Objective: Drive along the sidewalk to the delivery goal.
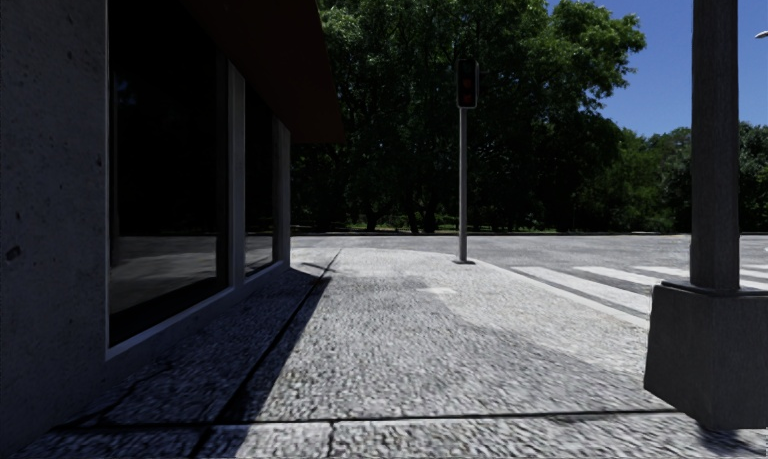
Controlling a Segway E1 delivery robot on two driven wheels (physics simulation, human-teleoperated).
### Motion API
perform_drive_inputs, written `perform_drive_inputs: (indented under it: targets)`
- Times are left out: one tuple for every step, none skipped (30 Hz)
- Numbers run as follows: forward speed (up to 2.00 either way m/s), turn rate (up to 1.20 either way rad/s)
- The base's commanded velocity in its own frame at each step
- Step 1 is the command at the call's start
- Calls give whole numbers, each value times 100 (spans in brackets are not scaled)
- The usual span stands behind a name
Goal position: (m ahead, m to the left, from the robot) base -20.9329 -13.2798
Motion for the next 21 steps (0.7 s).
perform_drive_inputs:
  targets:
    - [200, 0]
    - [200, 0]
    - [200, 0]
    - [200, 0]
    - [200, 0]
    - [200, 0]
    - [200, 0]
    - [200, 0]
    - [200, 0]
    - [200, 0]
    - [200, 0]
    - [200, 0]
    - [200, 0]
    - [200, 0]
    - [200, 0]
    - [200, 0]
    - [200, 0]
    - [200, 0]
    - [200, 0]
    - [200, 0]
    - [200, 0]
